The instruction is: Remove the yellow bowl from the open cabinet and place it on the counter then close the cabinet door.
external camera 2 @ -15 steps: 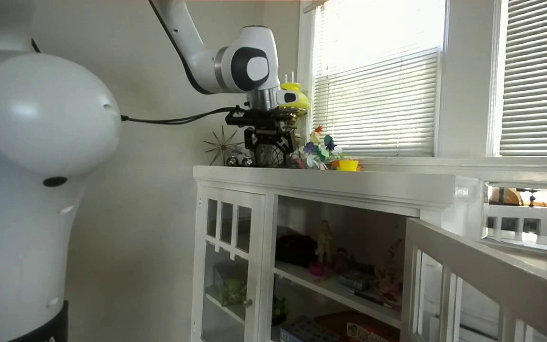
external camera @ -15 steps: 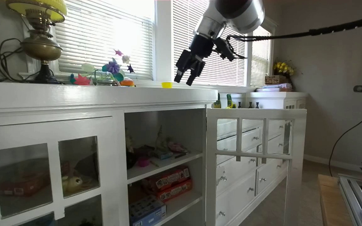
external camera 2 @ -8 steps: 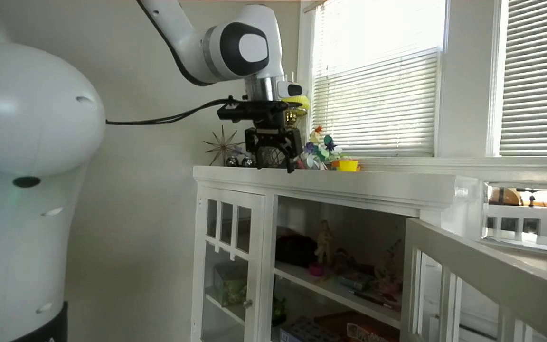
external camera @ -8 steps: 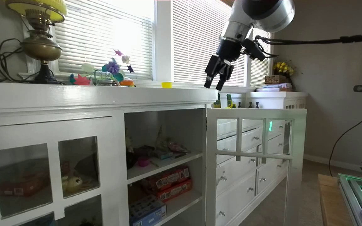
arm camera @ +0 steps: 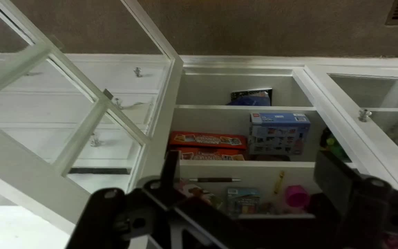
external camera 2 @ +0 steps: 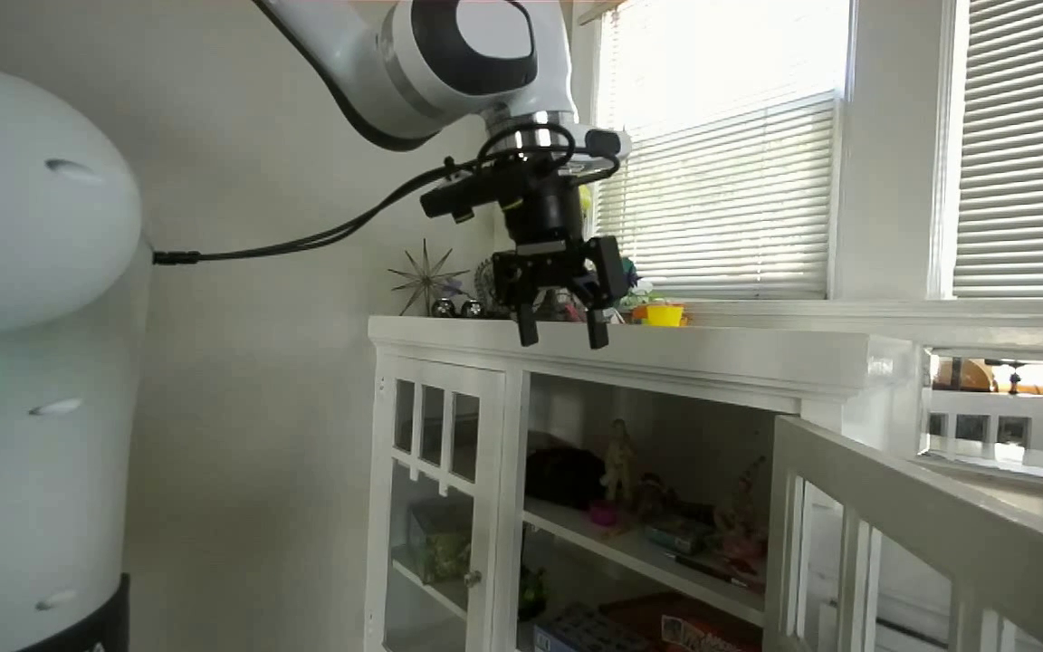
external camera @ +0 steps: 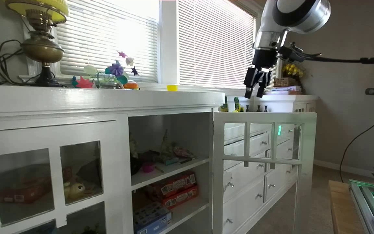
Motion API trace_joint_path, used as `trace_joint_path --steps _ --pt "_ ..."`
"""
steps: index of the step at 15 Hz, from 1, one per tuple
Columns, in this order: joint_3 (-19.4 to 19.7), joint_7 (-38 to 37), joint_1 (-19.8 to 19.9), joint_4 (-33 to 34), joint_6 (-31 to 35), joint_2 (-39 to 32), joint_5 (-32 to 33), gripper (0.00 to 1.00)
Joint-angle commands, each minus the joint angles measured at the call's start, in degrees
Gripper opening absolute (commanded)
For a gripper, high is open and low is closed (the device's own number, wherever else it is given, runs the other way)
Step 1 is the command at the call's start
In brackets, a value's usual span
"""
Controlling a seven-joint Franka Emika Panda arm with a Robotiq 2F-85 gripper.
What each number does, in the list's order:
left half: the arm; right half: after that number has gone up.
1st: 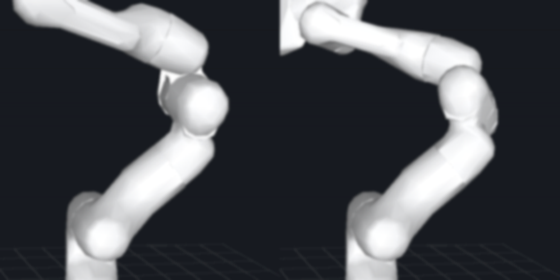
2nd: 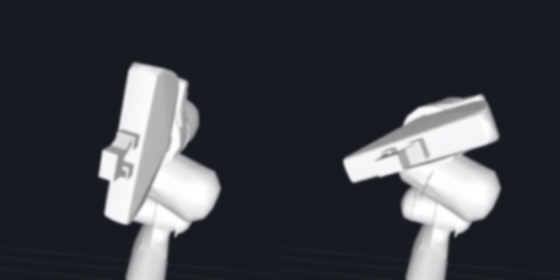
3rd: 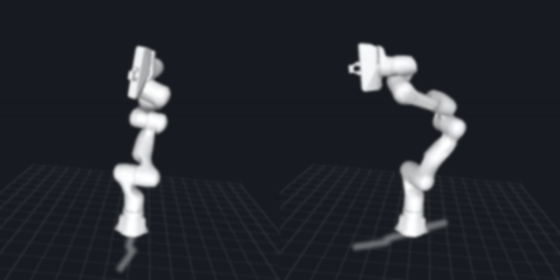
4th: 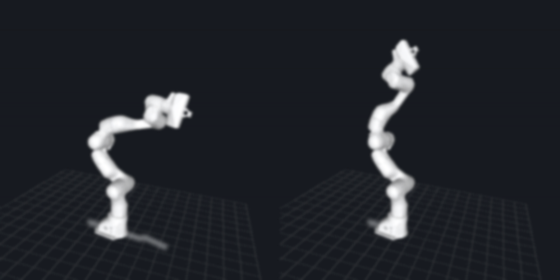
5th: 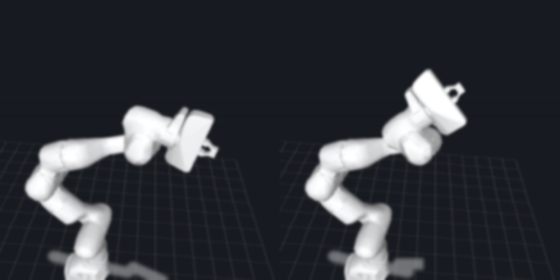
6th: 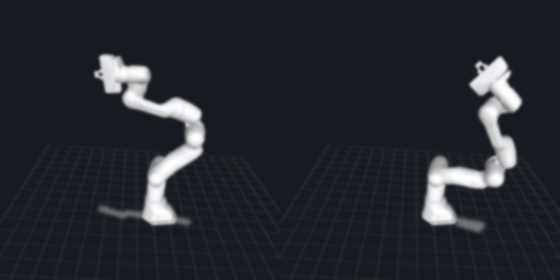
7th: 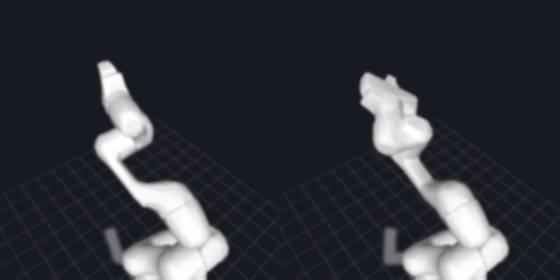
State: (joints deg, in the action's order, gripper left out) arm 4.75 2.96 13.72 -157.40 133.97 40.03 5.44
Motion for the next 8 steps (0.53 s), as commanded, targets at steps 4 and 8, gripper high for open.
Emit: trace_joint_path --steps 4,8 --pt "10.93 15.6 3.12 0.8 -3.98 -2.31 6.43 1.0" --pt "13.3 18.06 4.66 0.38 -2.87 -3.17 10.47 1.0"
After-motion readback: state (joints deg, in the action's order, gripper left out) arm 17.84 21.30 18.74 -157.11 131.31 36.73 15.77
